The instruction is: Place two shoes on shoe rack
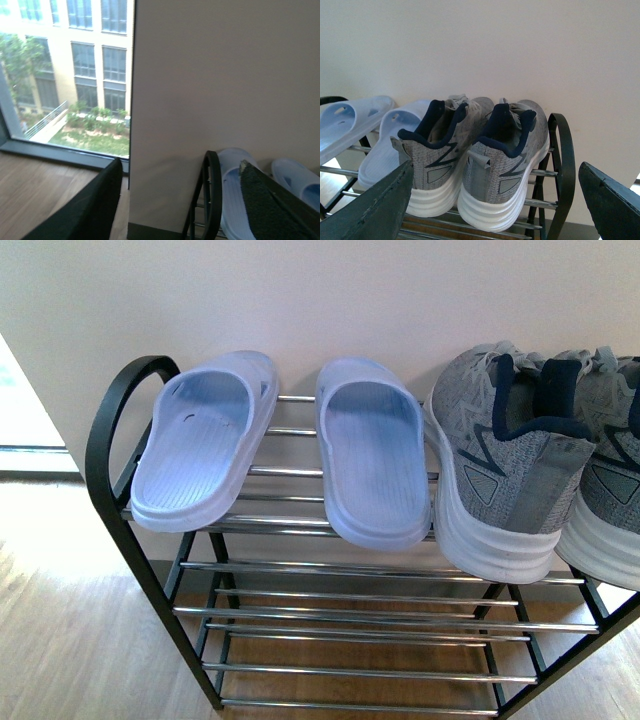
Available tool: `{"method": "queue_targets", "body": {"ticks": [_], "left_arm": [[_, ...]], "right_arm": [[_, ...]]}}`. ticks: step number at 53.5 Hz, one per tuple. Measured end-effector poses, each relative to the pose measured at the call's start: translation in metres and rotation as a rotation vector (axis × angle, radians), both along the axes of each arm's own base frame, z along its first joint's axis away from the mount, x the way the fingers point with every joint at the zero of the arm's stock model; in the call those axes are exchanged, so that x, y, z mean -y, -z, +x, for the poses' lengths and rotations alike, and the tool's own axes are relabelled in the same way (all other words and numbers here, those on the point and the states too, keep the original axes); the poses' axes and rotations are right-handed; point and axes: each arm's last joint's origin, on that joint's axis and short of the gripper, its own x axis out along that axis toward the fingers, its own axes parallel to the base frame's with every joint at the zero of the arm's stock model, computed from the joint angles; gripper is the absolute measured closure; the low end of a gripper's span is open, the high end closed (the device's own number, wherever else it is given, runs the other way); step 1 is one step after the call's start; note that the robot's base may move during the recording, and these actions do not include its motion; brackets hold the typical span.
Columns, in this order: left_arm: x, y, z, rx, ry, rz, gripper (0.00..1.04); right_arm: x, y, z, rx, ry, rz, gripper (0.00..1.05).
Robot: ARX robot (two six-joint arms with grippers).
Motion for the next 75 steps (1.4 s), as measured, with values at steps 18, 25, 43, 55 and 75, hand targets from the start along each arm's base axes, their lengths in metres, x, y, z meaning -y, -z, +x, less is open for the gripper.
{"method": "queue_targets", "body": {"ticks": [18,25,43,55,75], "left_arm": [[-0.014,0.036,0.001,-0.013,0.033,0.066,0.94],[-0.014,0.048,0.001,-0.018,0.039,0.07,1.04],[-0.014,0.063,0.001,-0.013,0.038,0.07,1.04],[-0.014,0.067,0.001,-0.014,0.038,0.07,1.04],[-0.014,0.079,0.001,-0.014,0.038,0.071,1.04]], "right_arm": [[0.0,0.0,0.0,0.0,0.0,0.0,0.09],[0.0,0.0,0.0,0.0,0.0,0.0,0.09],[0.0,0.0,0.0,0.0,0.0,0.0,0.09],[0.0,0.0,0.0,0.0,0.0,0.0,0.09],[0.0,0.0,0.0,0.0,0.0,0.0,0.09]]}}
